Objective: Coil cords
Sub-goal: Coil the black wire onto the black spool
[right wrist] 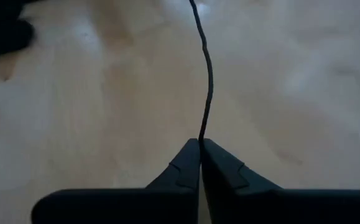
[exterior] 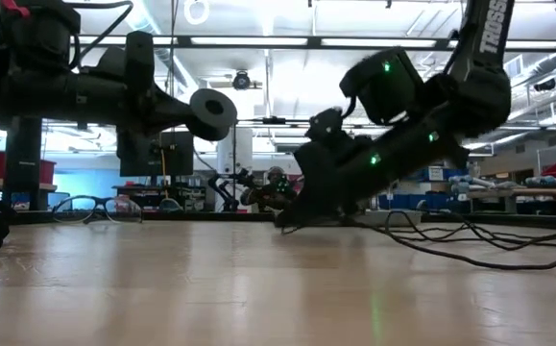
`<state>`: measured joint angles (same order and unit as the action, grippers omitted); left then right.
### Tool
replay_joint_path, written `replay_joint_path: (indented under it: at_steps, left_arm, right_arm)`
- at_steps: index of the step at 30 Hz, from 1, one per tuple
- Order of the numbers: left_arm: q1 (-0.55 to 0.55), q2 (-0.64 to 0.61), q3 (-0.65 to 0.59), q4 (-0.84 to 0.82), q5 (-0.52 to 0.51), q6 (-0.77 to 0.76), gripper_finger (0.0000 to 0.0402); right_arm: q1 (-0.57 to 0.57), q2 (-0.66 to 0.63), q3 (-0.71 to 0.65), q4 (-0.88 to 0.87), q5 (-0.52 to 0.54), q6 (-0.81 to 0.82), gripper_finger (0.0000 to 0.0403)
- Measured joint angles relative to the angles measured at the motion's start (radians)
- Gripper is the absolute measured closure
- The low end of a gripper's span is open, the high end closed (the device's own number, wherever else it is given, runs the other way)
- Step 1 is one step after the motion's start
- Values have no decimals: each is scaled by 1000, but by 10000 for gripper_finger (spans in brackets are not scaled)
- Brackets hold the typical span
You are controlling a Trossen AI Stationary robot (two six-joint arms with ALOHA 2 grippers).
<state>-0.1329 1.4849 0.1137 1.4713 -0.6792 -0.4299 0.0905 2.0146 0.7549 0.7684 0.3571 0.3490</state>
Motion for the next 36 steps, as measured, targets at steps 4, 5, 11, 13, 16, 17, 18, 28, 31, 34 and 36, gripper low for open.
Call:
replay_joint_path:
  at_steps: [4, 5, 11, 13, 16, 17, 18, 28, 31, 34, 36]
  left_arm:
    - [0, 0, 0, -9, 20, 1, 401]
    - [0, 0, 0, -17, 26, 1, 401]
    - [0, 0, 0, -64, 22, -1, 401]
    - [3, 0, 1, -76, 12, -1, 401]
    - [5, 0, 2, -96, -8, -2, 401]
    - [8, 0, 9, -117, -10, -9, 401]
    - [13, 0, 17, -143, -10, -22, 401]
    - [21, 0, 67, -235, -16, -50, 401]
    - [21, 0, 67, -227, -22, -51, 401]
    - [21, 0, 66, -208, -24, -50, 401]
    - [21, 0, 66, -195, -26, -50, 401]
  right_arm:
    - [-46, -108, 0, -159, 26, -12, 399]
    - [-60, -139, 0, -198, 32, -13, 399]
    - [-125, -342, 1, -313, 68, -69, 401]
    - [-136, -392, 21, -316, 70, -106, 401]
    - [-136, -428, 91, -317, 60, -178, 402]
    - [-133, -428, 123, -319, 45, -204, 402]
    - [-130, -422, 153, -320, 31, -226, 402]
    - [-62, -182, 409, -436, -100, -292, 403]
    - [-45, -97, 423, -437, -112, -266, 403]
    - [-38, -32, 424, -444, -134, -211, 403]
    - [-38, 4, 423, -460, -137, -189, 403]
